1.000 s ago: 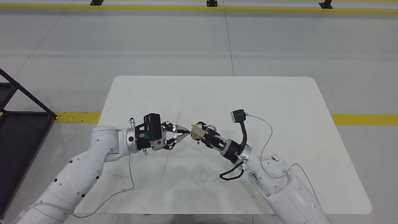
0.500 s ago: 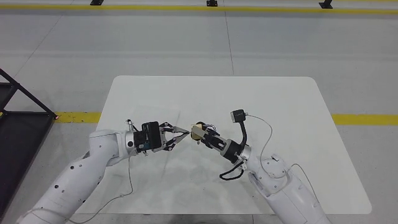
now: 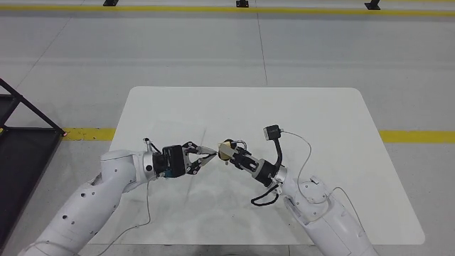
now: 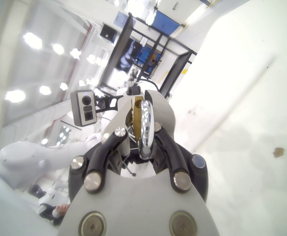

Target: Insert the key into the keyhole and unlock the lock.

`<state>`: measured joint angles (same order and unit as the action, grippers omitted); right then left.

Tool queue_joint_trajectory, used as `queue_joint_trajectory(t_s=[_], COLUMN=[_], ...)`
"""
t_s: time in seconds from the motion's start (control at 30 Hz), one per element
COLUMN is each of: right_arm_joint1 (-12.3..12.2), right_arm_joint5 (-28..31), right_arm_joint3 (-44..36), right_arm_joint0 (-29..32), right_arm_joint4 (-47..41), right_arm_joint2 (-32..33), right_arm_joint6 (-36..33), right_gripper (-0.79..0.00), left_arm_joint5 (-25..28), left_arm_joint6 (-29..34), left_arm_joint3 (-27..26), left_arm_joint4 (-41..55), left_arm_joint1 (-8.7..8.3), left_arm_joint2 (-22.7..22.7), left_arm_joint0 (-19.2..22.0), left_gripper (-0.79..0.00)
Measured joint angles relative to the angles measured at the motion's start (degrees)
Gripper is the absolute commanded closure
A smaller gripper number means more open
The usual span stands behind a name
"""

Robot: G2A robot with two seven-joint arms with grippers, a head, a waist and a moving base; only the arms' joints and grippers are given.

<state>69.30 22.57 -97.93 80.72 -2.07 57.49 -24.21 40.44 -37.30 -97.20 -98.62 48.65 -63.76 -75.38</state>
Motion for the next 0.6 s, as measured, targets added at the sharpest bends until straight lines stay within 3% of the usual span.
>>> queue_joint_trajectory(t_s=[0.23, 0.3, 0.43, 0.6], right_arm_joint1=[0.00, 0.00, 0.00, 0.00], right_arm_joint5=[0.00, 0.00, 0.00, 0.00], right_arm_joint3=[0.00, 0.00, 0.00, 0.00], right_arm_joint0=[0.00, 0.00, 0.00, 0.00], right_arm_joint4=[0.00, 0.00, 0.00, 0.00], right_arm_joint2=[0.00, 0.00, 0.00, 0.00], right_arm_joint6=[0.00, 0.00, 0.00, 0.00], right_gripper=[0.000, 0.000, 0.000, 0.000], left_arm_joint5=[-1.76, -1.54, -1.41, -1.05], left_arm_joint6=[-0.16, -0.13, -0.29, -2.23], left_arm_joint3=[-0.43, -0.49, -0.50, 0.72], left_arm_joint4=[-1.81, -1.88, -1.12, 1.81], left_arm_joint1=[-0.05, -0.06, -0.13, -1.11], left_arm_joint2=[-0.33, -0.35, -1.19, -7.29], left_arm_joint0=[-0.59, -0.73, -0.80, -2.41], left_gripper=[0.000, -0.785, -0.785, -0.785])
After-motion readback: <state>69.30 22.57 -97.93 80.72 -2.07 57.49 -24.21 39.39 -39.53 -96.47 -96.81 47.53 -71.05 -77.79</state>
